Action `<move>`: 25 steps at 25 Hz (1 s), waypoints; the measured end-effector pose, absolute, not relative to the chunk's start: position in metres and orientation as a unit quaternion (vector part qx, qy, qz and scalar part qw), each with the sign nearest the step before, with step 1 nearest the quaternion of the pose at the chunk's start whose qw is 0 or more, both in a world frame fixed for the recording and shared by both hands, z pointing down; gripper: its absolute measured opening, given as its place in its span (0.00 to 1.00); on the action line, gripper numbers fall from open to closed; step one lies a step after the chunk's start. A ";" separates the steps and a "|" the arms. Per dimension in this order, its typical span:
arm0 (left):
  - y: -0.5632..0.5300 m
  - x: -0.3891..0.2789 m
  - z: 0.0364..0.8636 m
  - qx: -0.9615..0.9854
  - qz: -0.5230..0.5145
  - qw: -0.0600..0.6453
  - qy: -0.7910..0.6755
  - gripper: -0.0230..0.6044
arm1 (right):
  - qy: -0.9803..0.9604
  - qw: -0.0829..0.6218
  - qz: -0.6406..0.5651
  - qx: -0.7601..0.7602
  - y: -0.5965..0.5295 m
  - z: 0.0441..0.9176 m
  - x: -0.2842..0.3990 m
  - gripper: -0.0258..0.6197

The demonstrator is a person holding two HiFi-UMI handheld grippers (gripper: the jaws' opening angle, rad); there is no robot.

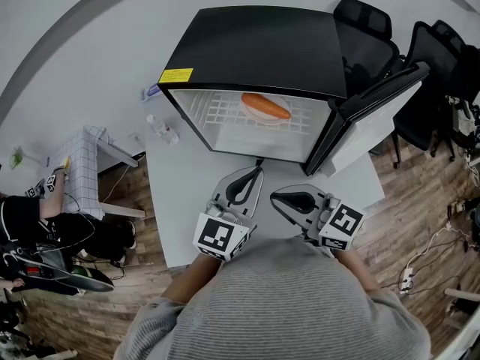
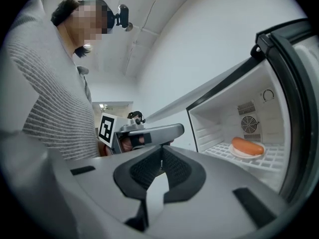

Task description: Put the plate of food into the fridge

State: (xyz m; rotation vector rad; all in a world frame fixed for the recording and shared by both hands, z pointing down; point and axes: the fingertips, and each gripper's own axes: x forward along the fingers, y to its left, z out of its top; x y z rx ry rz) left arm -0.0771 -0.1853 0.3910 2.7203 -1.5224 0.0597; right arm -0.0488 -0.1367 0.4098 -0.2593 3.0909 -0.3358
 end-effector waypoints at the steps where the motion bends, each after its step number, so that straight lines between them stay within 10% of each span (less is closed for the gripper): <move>1: -0.185 -0.078 0.389 0.872 0.018 0.008 -0.489 0.06 | 0.990 0.013 -0.107 -0.091 -0.139 0.410 -0.047 0.06; 25: -0.183 -0.074 0.414 0.878 0.048 0.039 -0.475 0.06 | 0.983 0.007 -0.096 -0.156 -0.165 0.414 -0.041 0.06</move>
